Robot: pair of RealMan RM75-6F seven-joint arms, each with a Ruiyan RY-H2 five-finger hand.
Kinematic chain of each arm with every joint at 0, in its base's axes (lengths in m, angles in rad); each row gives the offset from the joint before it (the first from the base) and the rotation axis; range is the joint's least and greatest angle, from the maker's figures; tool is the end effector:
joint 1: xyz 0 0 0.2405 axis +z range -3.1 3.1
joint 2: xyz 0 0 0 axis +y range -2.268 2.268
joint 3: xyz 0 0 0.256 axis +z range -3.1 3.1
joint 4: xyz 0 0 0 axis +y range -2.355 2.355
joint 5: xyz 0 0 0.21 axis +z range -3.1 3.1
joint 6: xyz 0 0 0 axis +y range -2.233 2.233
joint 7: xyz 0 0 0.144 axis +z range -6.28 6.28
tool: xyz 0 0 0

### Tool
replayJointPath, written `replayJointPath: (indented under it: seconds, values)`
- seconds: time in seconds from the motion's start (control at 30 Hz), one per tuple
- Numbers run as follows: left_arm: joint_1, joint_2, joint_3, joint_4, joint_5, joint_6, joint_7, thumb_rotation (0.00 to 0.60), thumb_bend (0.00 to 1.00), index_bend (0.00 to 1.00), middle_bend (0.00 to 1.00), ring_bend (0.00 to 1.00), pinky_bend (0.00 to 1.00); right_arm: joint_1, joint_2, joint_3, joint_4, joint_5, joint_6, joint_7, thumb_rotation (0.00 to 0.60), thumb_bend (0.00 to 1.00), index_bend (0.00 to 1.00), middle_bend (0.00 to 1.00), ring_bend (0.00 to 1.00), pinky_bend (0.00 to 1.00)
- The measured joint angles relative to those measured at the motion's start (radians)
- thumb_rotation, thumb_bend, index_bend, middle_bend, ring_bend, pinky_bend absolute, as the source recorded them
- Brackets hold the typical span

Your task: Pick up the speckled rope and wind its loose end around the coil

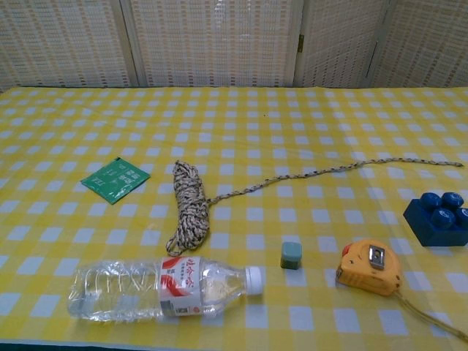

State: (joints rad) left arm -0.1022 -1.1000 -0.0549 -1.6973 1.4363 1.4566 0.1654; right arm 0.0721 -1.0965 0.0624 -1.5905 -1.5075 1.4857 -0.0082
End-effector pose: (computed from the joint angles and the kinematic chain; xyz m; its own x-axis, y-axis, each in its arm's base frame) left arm -0.3016 0.1857 0.1572 0.4784 0.0302 0.8776 0.8774 0.0262 -0.4791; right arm -0.3171 -0.1801 0.1701 0.4421 0.0088 0.8969 -0.8970 -0.0029 0.4421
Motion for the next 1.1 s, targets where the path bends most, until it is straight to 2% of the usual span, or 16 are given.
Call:
replayJointPath:
  seconds: [0.37,0.5,0.77,0.97,1.1]
  values:
    - [-0.008,-0.007,-0.002,0.003,0.004,-0.006,-0.004,0.600,0.15,0.07,0.04,0.03,0.00,0.005,0.004,0.006,-0.009,0.005,-0.003,-0.008,0.600,0.42,0.00,0.00,0.07,0.00]
    - [-0.013,0.002,-0.003,-0.011,0.010,-0.012,-0.030,0.600,0.16,0.07,0.08,0.06,0.00,0.001,0.006,0.007,-0.009,0.006,0.004,-0.004,0.600,0.42,0.00,0.00,0.07,0.00]
    - [-0.052,0.032,-0.021,-0.047,0.042,-0.032,-0.048,0.600,0.16,0.09,0.09,0.07,0.01,-0.009,0.005,0.007,-0.004,0.009,0.017,0.009,0.600,0.42,0.00,0.00,0.07,0.00]
    - [-0.113,0.068,-0.038,-0.101,0.076,-0.094,-0.104,0.600,0.16,0.10,0.10,0.08,0.02,-0.007,0.015,0.013,-0.004,0.006,0.021,0.011,0.600,0.42,0.00,0.00,0.07,0.00]
    - [-0.187,0.087,-0.069,-0.139,0.094,-0.157,-0.117,0.600,0.16,0.10,0.10,0.08,0.04,-0.005,0.018,0.014,-0.005,0.003,0.020,0.013,0.600,0.42,0.00,0.00,0.07,0.00]
